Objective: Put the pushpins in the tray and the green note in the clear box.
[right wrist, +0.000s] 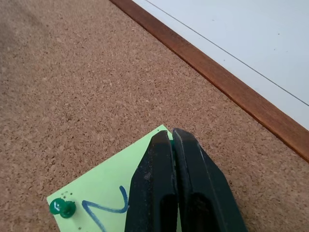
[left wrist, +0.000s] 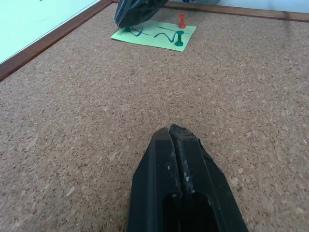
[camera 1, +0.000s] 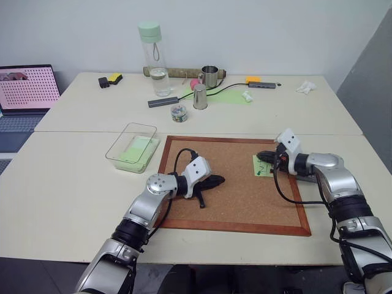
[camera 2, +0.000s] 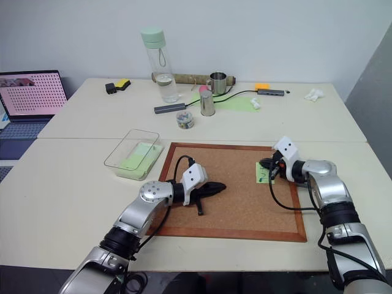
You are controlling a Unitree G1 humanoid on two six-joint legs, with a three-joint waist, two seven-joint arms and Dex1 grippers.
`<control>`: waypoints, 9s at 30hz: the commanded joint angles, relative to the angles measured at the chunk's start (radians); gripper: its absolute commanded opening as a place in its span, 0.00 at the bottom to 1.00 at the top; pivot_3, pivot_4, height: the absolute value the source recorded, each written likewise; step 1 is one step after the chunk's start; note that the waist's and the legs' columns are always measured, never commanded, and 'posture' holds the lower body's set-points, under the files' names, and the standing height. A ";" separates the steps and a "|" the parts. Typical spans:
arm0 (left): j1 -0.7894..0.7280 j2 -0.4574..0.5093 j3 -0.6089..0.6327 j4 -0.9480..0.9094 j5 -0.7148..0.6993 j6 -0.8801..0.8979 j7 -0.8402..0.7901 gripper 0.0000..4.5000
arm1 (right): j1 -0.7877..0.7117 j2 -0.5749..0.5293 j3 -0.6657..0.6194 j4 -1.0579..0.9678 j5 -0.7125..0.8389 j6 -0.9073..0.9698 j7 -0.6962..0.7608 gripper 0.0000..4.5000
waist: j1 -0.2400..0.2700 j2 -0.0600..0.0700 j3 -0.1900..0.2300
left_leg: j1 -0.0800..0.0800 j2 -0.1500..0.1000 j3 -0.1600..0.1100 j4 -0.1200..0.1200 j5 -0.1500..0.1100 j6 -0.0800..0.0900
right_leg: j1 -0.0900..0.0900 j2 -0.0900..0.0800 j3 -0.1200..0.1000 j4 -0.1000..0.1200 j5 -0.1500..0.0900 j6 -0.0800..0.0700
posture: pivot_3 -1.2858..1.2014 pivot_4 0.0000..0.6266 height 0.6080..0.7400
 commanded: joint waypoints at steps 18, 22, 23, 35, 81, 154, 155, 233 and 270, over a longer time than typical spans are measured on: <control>0.026 0.005 -0.031 0.050 0.057 0.028 0.001 0.00 | 0.064 -0.026 -0.137 -0.276 0.177 0.204 -0.024 0.00 | 0.000 0.000 0.000 | 0.000 0.000 0.000 0.000 0.000 0.000 | 0.000 0.000 0.000 0.000 0.000 0.000 | 0.52 0.24 1.00; 0.023 0.001 -0.031 0.054 0.058 0.028 0.003 0.00 | 0.065 -0.017 -0.152 -0.286 0.206 0.229 -0.034 0.00 | 0.000 0.000 0.000 | 0.000 0.000 0.000 0.000 0.000 0.000 | 0.001 0.000 0.000 0.000 0.000 0.000 | 0.52 0.24 1.00; 0.023 0.000 -0.031 0.054 0.058 0.028 0.003 0.00 | 0.063 -0.018 -0.157 -0.285 0.210 0.232 -0.037 0.00 | 0.000 0.000 0.000 | 0.000 0.000 0.000 0.000 0.000 0.000 | 0.001 0.000 0.000 0.000 0.000 0.000 | 0.52 0.24 1.00; 0.033 0.003 -0.034 0.047 0.063 0.028 0.007 0.00 | 0.179 -0.195 -0.243 -0.293 0.120 0.244 -0.151 0.00 | 0.002 0.000 -0.001 | 0.000 0.000 0.000 0.000 0.000 0.000 | 0.001 0.000 0.000 0.000 0.000 0.000 | 0.52 0.24 1.00; 0.049 0.024 -0.030 0.022 0.072 0.039 -0.007 0.00 | 0.290 -0.083 -0.099 -0.381 0.108 0.142 -0.129 0.60 | 0.000 0.002 -0.005 | 0.002 0.000 0.000 -0.001 0.000 0.000 | 0.002 0.000 0.000 -0.001 0.000 0.000 | 0.52 0.24 1.00; 0.069 0.027 -0.042 0.021 0.084 0.048 0.006 0.00 | 0.285 -0.122 -0.327 -0.405 0.205 0.307 -0.336 0.75 | 0.000 0.003 -0.007 | 0.002 0.000 0.001 -0.002 0.000 0.001 | 0.002 0.001 0.001 -0.001 0.000 0.000 | 0.52 0.24 1.00; 0.069 0.027 -0.042 0.021 0.084 0.048 0.005 0.00 | 0.302 -0.137 -0.308 -0.445 0.212 0.300 -0.296 0.79 | 0.000 0.003 -0.007 | 0.002 0.000 0.001 -0.002 0.000 0.001 | 0.002 0.001 0.001 -0.001 0.000 0.000 | 0.52 0.24 1.00; -0.080 -0.305 0.418 -0.186 -0.626 0.763 0.289 0.95 | 0.254 -0.115 0.056 -0.614 -0.121 -0.438 -0.042 0.00 | 0.002 -0.005 -0.003 | -0.002 0.000 -0.003 0.000 0.003 -0.005 | 0.000 0.001 -0.002 -0.002 -0.001 0.001 | 0.52 0.24 1.00; -0.113 -0.310 0.367 -0.078 -0.546 0.624 0.265 0.00 | 0.196 -0.072 0.088 -0.600 -0.094 -0.445 -0.038 0.00 | 0.002 -0.005 -0.003 | -0.002 0.000 -0.004 0.000 0.004 -0.007 | 0.000 0.001 -0.002 -0.002 -0.001 0.001 | 0.52 0.24 1.00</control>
